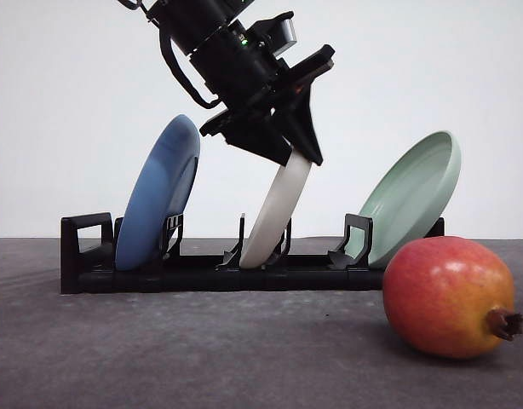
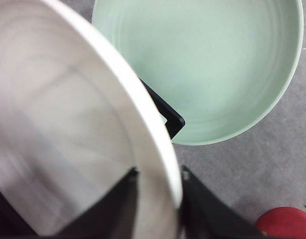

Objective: Place pomegranate in white plate

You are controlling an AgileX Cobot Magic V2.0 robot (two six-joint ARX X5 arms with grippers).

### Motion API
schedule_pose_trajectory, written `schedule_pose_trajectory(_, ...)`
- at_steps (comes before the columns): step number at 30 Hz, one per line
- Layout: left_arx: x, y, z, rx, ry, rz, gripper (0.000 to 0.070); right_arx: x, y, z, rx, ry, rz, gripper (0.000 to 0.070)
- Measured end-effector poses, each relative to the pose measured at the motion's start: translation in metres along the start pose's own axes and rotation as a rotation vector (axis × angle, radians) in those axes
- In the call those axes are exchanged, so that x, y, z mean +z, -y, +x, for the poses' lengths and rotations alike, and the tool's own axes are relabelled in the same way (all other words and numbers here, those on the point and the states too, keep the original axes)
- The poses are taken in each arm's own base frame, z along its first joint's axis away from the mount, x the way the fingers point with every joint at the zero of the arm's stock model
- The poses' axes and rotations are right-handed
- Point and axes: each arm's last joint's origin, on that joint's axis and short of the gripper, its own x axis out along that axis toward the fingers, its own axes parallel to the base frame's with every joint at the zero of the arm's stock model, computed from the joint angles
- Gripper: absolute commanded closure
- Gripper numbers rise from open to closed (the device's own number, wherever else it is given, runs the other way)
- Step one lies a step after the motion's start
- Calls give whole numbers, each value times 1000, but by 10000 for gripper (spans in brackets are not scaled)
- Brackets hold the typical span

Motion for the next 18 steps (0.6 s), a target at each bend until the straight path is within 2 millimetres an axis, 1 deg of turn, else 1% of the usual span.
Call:
schedule_pose_trajectory(2,0,1,0,-6,1,2,675,0,0,0,0,-1,1,104)
schedule_pose_trajectory(4,0,2,0,-6,0,3,692,0,0,0,0,-2,1,104)
schedule_pose_trajectory(12,0,2,0,-7,-5,0,693,0,0,0,0,-3,2,104)
schedule_pose_trajectory(18,0,7,-2,-8,-12,5,693,0,0,0,0,-3,3,104)
